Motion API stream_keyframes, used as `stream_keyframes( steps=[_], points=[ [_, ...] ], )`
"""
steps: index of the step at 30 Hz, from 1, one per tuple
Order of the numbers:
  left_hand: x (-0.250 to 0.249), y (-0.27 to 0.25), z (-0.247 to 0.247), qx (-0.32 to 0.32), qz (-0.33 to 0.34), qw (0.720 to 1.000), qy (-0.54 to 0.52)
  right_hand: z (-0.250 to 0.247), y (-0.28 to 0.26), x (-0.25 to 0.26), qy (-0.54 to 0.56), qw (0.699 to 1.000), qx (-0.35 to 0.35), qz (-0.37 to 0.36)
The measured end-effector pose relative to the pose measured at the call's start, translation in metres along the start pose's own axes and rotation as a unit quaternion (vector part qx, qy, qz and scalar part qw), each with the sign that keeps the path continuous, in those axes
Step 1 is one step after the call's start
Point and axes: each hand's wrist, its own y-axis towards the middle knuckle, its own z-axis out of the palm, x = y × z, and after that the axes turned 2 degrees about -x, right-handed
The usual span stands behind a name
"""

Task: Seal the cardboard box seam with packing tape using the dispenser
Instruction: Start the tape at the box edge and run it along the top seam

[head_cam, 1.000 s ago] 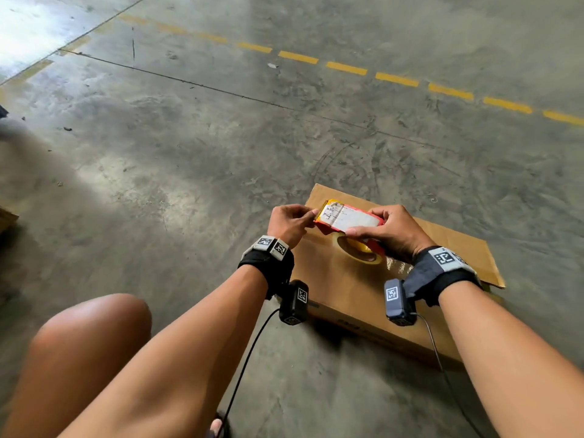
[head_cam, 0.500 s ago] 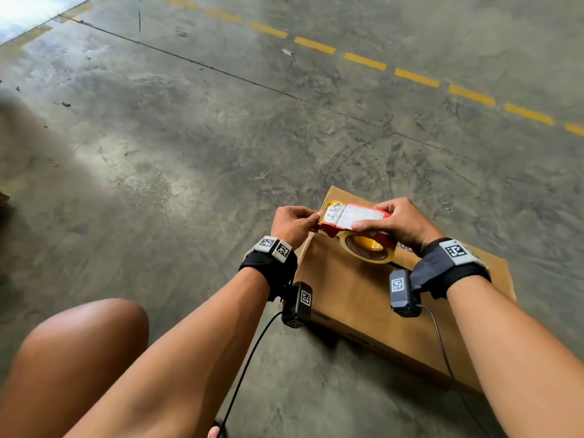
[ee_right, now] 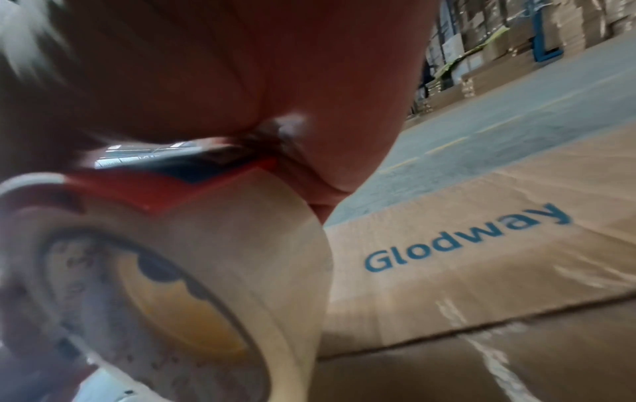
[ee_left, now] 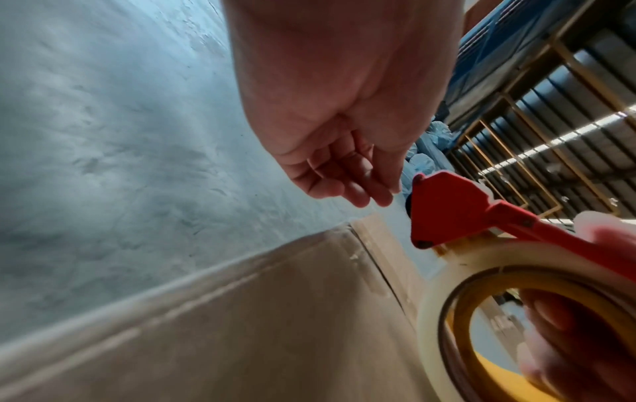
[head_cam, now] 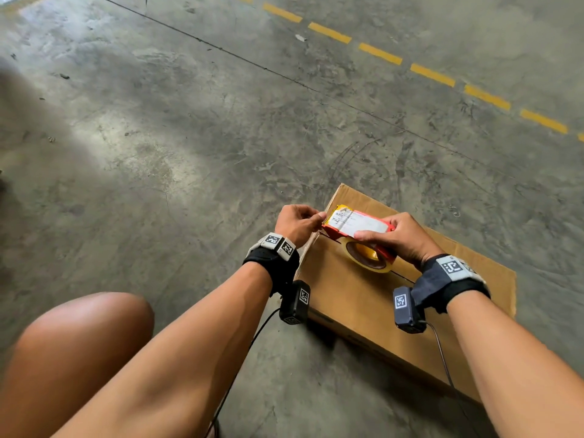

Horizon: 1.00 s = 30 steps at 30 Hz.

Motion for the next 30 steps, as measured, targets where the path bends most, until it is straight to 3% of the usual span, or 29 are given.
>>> stream_keyframes(
  steps=[14, 19, 30],
  points=[
    [0.019, 0.003, -0.02, 0.008, -0.033, 0.999, -0.016, -0.007, 0.013, 0.039, -0.122, 0.99, 0.064, 0.016],
    [0.03, 0.009, -0.031, -0.041, -0.075, 0.995, -0.052, -0.022, 0.012, 0.042, -0.168, 0.983, 0.067, 0.032],
    [0.039, 0.014, -0.022, -0.041, -0.131, 0.982, -0.129, -0.027, 0.004, 0.047, -0.163, 0.985, 0.056, 0.024]
  ],
)
